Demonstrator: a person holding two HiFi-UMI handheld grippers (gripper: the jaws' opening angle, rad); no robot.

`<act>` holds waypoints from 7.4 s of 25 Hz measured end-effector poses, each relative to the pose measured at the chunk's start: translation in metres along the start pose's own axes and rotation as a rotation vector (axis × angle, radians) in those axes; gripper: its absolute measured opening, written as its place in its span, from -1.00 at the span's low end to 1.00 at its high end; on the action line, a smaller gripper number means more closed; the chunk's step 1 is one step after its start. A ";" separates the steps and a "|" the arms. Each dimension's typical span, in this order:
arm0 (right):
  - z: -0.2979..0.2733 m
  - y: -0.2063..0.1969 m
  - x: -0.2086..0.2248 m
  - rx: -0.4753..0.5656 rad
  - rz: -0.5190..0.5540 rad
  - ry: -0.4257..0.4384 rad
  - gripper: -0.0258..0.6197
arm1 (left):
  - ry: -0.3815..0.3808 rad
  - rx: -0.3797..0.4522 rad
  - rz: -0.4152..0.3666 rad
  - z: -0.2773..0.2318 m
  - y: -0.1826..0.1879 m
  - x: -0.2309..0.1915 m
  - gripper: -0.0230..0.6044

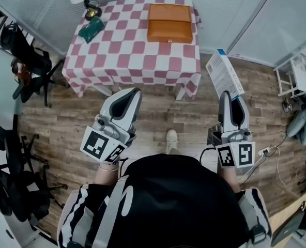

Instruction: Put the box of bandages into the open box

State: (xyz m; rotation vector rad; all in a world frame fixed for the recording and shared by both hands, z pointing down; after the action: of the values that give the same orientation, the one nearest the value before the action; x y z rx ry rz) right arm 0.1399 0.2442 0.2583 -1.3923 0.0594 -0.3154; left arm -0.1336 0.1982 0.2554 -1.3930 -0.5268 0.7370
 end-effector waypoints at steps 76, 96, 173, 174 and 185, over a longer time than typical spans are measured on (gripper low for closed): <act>-0.252 -0.045 0.107 -0.019 -0.003 0.048 -0.67 | 0.015 0.024 0.008 -0.215 -0.017 -0.166 -0.92; -0.319 -0.052 0.117 -0.003 0.015 -0.040 -0.67 | -0.062 0.015 0.019 -0.267 -0.016 -0.237 -0.92; -0.343 -0.152 0.075 -0.468 0.640 0.527 -0.68 | 0.076 -0.064 0.077 -0.261 -0.058 -0.237 -0.92; -0.343 -0.154 0.074 -0.470 0.658 0.535 -0.68 | 0.076 -0.064 0.078 -0.261 -0.059 -0.237 -0.92; -0.347 -0.184 0.068 -0.560 0.805 0.574 -0.68 | 0.086 -0.067 0.083 -0.263 -0.061 -0.248 -0.92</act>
State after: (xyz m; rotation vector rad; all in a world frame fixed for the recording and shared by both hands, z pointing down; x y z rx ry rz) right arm 0.0931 -0.1317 0.3834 -1.6548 1.2249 -0.0004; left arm -0.1021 -0.1635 0.3057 -1.5098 -0.4317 0.7279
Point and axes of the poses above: the fingertips, and each gripper's own axes: z backward along the fingers, x to its right, y out of its top, the point moved 4 cm from there along z, backward along the fingers, and after that the axes turned 2 degrees about y, right-handed, at the moved point
